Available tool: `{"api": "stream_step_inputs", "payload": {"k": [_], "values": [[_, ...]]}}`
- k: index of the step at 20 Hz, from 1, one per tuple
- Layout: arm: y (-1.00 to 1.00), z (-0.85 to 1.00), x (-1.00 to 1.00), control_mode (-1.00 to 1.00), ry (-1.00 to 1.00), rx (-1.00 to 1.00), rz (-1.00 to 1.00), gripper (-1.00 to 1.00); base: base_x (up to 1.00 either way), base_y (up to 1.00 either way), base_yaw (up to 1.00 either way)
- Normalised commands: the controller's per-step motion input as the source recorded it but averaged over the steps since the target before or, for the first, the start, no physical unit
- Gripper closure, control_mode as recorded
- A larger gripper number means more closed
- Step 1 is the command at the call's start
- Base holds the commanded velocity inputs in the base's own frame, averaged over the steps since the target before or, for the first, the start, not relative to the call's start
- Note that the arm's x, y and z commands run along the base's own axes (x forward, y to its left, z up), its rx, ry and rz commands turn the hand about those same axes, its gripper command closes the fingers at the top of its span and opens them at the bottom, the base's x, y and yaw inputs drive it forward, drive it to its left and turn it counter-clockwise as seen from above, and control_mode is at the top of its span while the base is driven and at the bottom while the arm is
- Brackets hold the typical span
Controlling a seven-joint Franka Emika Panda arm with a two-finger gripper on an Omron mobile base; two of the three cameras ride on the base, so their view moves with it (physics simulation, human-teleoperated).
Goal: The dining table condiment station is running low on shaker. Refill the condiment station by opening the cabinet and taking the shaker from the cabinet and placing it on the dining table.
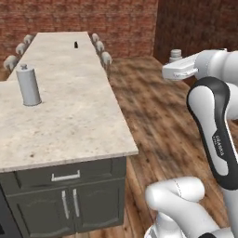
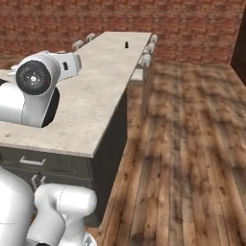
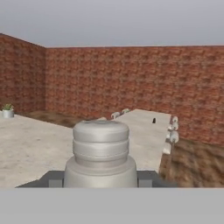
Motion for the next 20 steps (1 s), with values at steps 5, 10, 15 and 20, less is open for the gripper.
{"api": "stream_step_inputs", "payload": {"k": [5,10,15,20], "values": [[0.00,0.00,0.00,1.00,0.00,0.00,0.00,1.00,0.39,-1.00,0.15],[0.00,0.00,0.00,1.00,0.00,0.00,0.00,1.00,0.43,-1.00,0.14],[0.00,0.00,0.00,1.00,0.00,0.00,0.00,1.00,0.70,-1.00,0.19],[0.00,0.00,0.00,1.00,0.00,0.00,0.00,1.00,0.99,-0.98,0.26]]}}
